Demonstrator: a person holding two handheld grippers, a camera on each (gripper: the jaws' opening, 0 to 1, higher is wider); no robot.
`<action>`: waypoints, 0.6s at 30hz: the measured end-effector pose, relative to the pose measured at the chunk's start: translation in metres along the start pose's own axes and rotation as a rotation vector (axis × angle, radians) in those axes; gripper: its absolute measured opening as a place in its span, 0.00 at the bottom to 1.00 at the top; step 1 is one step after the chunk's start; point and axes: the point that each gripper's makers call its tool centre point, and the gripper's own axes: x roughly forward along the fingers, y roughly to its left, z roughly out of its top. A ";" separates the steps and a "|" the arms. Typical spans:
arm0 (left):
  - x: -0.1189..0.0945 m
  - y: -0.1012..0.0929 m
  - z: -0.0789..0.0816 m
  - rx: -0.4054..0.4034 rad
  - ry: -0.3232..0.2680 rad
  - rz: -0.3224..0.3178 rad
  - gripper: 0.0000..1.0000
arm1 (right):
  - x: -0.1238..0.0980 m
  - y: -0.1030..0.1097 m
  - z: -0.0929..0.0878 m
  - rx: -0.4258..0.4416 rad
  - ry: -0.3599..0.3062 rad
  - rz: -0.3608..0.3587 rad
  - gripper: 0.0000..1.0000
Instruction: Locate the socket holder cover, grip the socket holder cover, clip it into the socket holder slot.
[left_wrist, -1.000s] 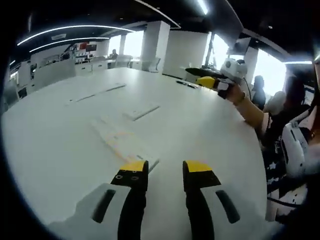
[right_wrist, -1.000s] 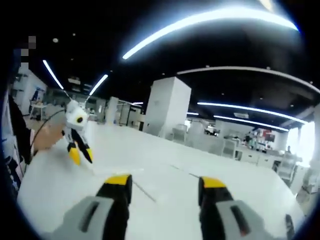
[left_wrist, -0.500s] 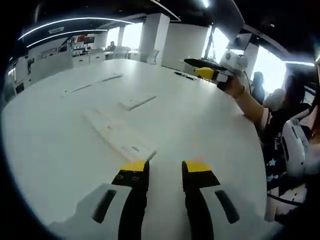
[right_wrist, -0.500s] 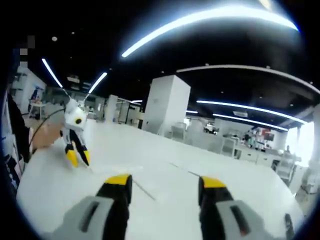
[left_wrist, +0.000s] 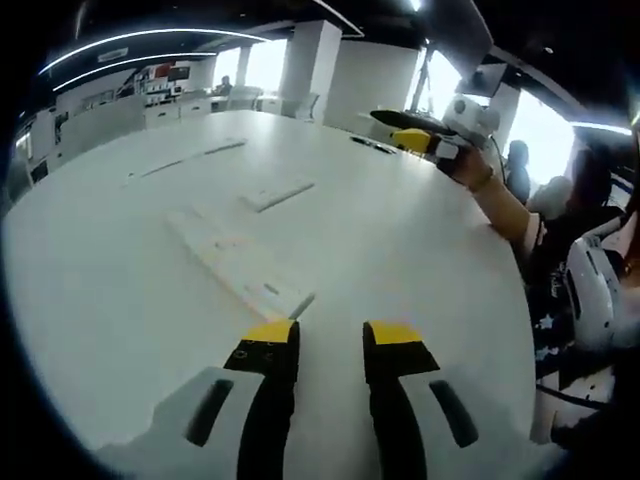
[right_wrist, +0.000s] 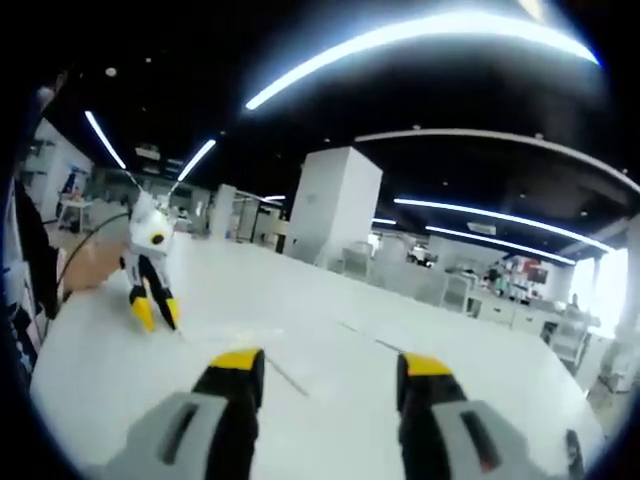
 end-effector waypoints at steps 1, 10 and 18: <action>0.000 0.000 0.000 0.000 -0.002 0.000 0.27 | 0.000 0.001 0.000 -0.001 0.001 0.002 0.55; 0.000 0.003 0.000 0.004 -0.004 0.016 0.25 | 0.000 0.001 0.000 -0.006 0.003 0.003 0.55; 0.001 0.006 0.001 0.007 -0.011 0.027 0.25 | 0.001 0.003 0.000 -0.014 0.008 0.006 0.55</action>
